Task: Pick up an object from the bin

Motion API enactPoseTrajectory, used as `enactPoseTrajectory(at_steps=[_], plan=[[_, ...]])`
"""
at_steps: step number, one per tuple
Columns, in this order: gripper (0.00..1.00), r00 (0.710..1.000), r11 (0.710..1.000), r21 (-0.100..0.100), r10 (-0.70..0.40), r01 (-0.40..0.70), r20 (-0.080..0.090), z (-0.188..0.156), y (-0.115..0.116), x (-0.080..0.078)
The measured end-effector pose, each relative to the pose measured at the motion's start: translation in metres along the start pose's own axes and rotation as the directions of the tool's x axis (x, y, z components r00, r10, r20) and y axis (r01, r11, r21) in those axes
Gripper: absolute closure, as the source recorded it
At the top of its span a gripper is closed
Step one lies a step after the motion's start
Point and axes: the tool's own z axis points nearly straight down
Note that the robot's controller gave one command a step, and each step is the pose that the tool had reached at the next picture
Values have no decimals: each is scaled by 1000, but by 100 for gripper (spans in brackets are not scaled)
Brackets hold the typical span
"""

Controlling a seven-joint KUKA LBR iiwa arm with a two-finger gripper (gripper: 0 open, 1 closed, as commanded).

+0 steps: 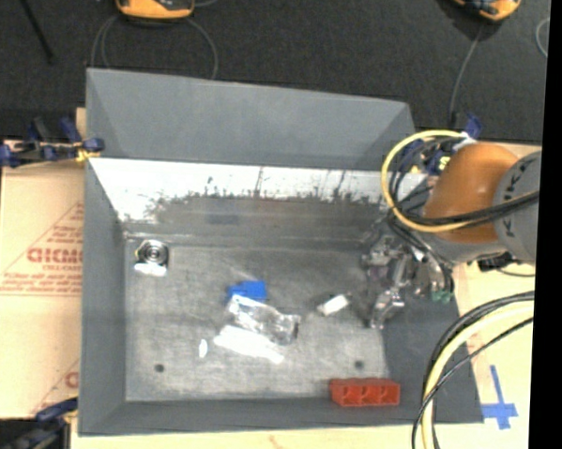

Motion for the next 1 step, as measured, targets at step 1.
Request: enactPoseTrajectory(at_steps=[1], plan=[[0, 997, 997, 5, -79, 79, 5, -2, 40, 24]])
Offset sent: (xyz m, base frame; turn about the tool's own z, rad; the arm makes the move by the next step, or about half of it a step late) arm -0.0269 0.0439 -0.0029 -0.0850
